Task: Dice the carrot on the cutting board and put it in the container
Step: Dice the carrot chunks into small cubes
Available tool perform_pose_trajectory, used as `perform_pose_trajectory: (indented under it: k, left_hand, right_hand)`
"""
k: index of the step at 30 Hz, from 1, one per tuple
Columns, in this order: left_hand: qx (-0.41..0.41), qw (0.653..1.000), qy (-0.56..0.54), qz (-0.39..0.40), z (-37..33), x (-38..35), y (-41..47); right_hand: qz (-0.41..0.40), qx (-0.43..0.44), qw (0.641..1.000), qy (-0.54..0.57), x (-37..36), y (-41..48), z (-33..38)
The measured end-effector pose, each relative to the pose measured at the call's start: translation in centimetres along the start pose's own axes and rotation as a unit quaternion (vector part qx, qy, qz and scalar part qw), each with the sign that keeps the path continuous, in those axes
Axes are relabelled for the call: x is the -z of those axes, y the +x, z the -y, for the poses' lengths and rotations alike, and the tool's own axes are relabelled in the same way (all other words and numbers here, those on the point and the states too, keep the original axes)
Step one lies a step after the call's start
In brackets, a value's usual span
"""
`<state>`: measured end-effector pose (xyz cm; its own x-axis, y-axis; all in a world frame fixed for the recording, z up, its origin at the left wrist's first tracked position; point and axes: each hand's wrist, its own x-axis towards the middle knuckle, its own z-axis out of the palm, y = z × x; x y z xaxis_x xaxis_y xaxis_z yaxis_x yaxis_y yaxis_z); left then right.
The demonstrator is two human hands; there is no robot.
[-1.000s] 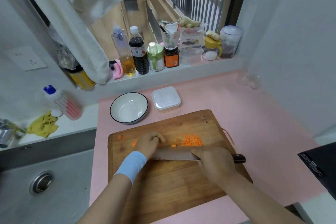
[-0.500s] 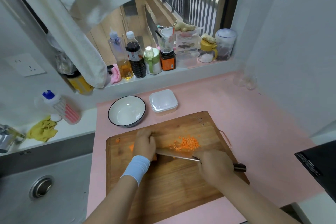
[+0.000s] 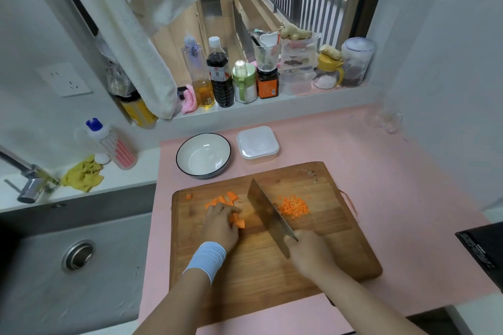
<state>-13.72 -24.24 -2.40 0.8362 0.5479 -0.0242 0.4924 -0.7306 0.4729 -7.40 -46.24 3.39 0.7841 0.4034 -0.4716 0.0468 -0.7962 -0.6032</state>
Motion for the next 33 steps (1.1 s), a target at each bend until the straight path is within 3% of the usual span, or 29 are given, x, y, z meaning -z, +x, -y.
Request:
perform_pose_trajectory:
  k: [7,16,19,23,26,29,33]
  left_hand:
    - [-0.098,0.988,0.116,-0.033,1.1,-0.3,-0.8]
    - [-0.201,0.969,0.139,-0.034,-0.1,-1.8,1.2]
    - [-0.164,0.984,0.069,-0.020,-1.5,-1.8,2.1]
    - [0.017,0.990,-0.143,0.004,-4.0,-1.9,2.4]
    - [0.063,0.989,-0.130,0.030,-4.2,-2.4,2.9]
    - [0.031,0.994,-0.088,0.053,-3.3,-2.5,3.0]
    - [-0.115,0.993,-0.020,0.031,-1.6,-2.7,2.3]
  right_hand:
    - [-0.044,-0.027,0.998,-0.028,1.8,1.0,-0.2]
    - [-0.020,-0.001,1.000,-0.015,1.1,0.6,1.2]
    - [-0.014,0.003,1.000,-0.019,1.0,0.5,1.4]
    - [-0.010,-0.001,1.000,-0.006,1.0,0.8,1.5]
    - [-0.014,-0.003,1.000,-0.013,1.0,1.0,1.5]
    - [-0.016,-0.007,1.000,-0.023,0.9,1.1,1.6]
    - [-0.017,-0.014,0.999,-0.026,0.8,1.3,1.9]
